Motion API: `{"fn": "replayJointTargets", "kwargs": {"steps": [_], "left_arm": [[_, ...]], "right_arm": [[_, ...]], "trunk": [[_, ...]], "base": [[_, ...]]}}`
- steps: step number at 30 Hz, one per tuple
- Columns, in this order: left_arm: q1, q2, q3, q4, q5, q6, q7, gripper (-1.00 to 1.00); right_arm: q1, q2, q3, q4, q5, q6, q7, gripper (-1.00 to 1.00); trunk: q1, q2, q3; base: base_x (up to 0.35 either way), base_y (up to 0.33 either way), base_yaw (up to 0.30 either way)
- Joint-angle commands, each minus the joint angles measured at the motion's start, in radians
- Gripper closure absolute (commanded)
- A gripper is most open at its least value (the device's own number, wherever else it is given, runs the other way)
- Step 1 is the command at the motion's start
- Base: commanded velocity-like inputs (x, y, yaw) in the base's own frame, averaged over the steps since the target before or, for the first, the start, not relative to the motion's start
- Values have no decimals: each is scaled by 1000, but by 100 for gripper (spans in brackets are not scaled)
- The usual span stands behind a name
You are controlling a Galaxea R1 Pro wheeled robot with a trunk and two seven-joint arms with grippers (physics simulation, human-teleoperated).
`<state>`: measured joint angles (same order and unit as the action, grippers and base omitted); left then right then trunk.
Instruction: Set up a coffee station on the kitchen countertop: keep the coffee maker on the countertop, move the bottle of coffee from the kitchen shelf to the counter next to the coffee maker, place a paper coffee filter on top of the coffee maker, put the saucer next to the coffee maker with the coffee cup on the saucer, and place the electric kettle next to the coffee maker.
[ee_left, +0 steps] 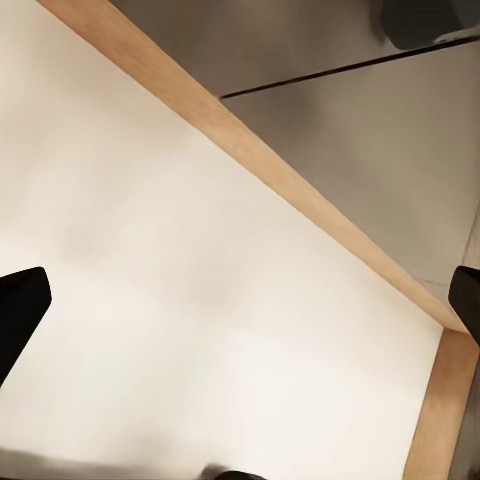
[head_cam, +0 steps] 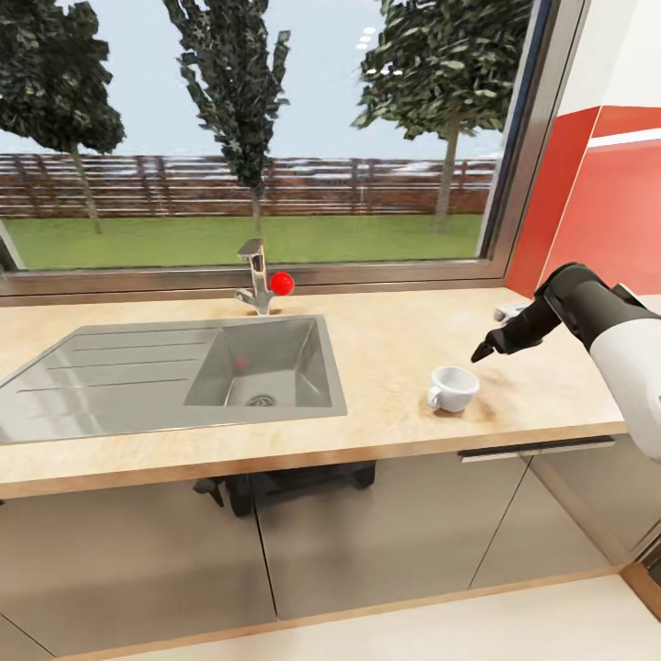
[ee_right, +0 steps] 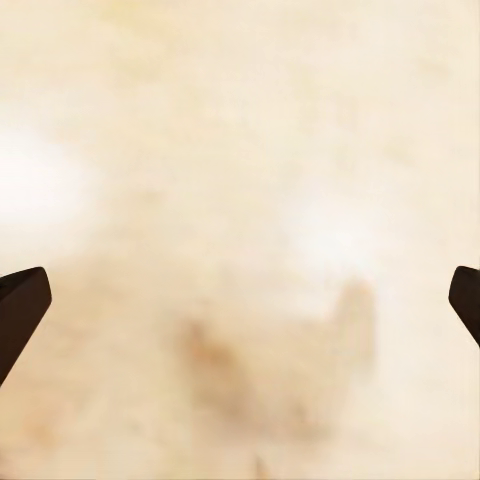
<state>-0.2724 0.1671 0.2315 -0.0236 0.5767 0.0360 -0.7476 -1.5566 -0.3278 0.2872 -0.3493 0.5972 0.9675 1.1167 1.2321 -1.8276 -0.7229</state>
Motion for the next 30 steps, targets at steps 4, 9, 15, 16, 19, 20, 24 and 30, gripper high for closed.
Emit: {"fn": "replayJointTargets", "kwargs": {"steps": [4,9,15,16,19,20,24,30], "left_arm": [[-1,0,8,1,-4,4,-4,-100],[-1,0,8,1,-3,4,-4,-100],[-1,0,8,1,-4,4,-4,-100],[-1,0,8,1,-3,4,-4,-100],[-1,0,8,1,-3,4,-4,-100],[-1,0,8,1,-3,4,-4,-100],[-1,0,8,1,-4,4,-4,-100],[-1,0,8,1,-4,4,-5,-100]], "right_arm": [[0,0,1,1,10,-6,47,-100],[0,0,1,0,10,-9,73,-100],[0,0,2,-4,9,-10,120,-100],[0,0,3,-6,9,-10,147,-100],[0,0,6,-10,10,-10,188,-100],[0,0,16,-11,10,-11,199,-100],[0,0,70,-12,9,-11,215,-100],[0,8,85,-11,9,-12,218,-100]], "trunk": [[0,0,-1],[0,0,-1],[0,0,-1],[0,0,-1],[0,0,-1],[0,0,-1],[0,0,-1],[0,0,-1]], "base": [[0,0,0],[0,0,0],[0,0,0],[0,0,0],[0,0,0],[0,0,0],[0,0,0],[0,0,0]]}}
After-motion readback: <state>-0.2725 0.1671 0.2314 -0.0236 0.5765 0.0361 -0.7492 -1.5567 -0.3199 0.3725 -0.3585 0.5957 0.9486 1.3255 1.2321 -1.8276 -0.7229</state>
